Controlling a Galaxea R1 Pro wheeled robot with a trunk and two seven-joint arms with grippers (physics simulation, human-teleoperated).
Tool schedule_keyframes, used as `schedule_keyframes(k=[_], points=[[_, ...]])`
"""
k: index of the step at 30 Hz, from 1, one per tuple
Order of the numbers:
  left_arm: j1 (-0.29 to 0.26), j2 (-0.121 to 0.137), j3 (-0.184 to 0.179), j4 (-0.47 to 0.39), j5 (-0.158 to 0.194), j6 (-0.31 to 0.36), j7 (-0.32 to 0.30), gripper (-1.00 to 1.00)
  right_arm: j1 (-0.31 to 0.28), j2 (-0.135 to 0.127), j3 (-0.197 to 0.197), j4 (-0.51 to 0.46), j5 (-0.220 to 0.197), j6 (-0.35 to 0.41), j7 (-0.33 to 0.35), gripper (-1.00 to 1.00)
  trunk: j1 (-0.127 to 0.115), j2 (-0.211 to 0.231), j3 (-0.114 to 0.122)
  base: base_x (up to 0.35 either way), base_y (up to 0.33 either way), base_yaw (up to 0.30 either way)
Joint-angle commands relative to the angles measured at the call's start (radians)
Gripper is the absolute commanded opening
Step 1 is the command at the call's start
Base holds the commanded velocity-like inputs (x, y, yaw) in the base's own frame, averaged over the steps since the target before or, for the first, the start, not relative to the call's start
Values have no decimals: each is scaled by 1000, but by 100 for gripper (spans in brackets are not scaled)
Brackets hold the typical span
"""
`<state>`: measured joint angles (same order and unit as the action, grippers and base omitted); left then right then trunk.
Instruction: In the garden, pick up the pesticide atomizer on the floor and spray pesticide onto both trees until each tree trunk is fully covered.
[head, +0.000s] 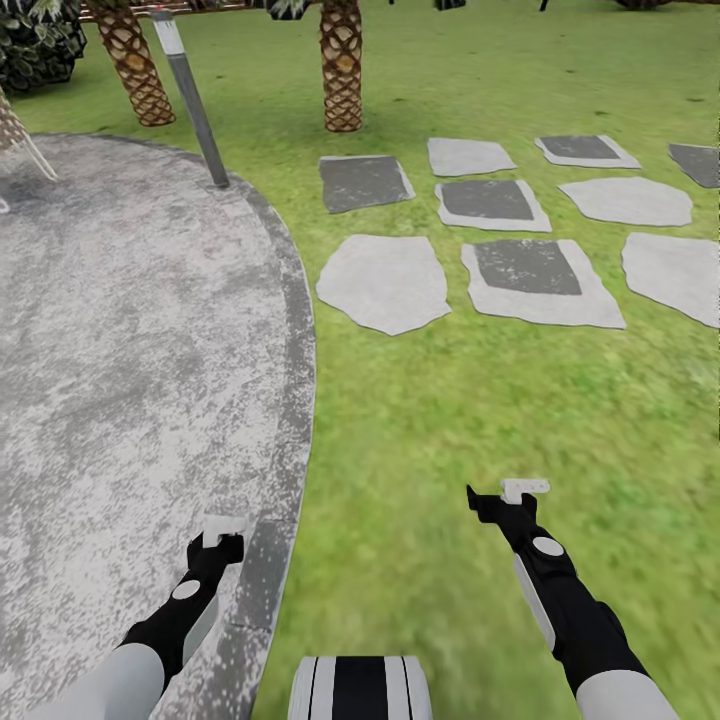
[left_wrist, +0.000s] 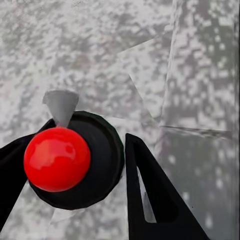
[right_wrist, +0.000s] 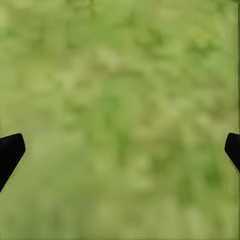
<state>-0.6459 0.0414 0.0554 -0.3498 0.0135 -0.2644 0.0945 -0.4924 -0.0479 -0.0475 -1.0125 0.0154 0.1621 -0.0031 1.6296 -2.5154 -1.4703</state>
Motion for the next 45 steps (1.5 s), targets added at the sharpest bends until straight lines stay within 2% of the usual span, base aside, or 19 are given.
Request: schedule_keyframes(k=[1,11,14,17,25,45], points=[[0,0,1,0,0,1,-2,-100,0,0,0,0,0,0,0,100,0,0,4,0,0,0],[-3,1,-2,0,0,44,-7,-100,0,0,0,4,1,-1,0,100,-5,3,43,0,0,0],[-6,0,-2,-1,0,108,-7,-100,0,0,0,4,1,-1,0,100,-6,3,54,0,0,0],[-7,0,-2,-5,0,137,-7,-100,0,0,0,3,1,-1,0,100,-8,4,66,0,0,0],[0,1,3,-86,0,231,-7,-100,0,2,0,-12,-3,-1,0,100,-11,6,97,0,0,0],[-1,2,4,-90,2,267,-7,-100,0,0,-2,-11,-2,-3,0,100,-20,11,187,0,0,-241]])
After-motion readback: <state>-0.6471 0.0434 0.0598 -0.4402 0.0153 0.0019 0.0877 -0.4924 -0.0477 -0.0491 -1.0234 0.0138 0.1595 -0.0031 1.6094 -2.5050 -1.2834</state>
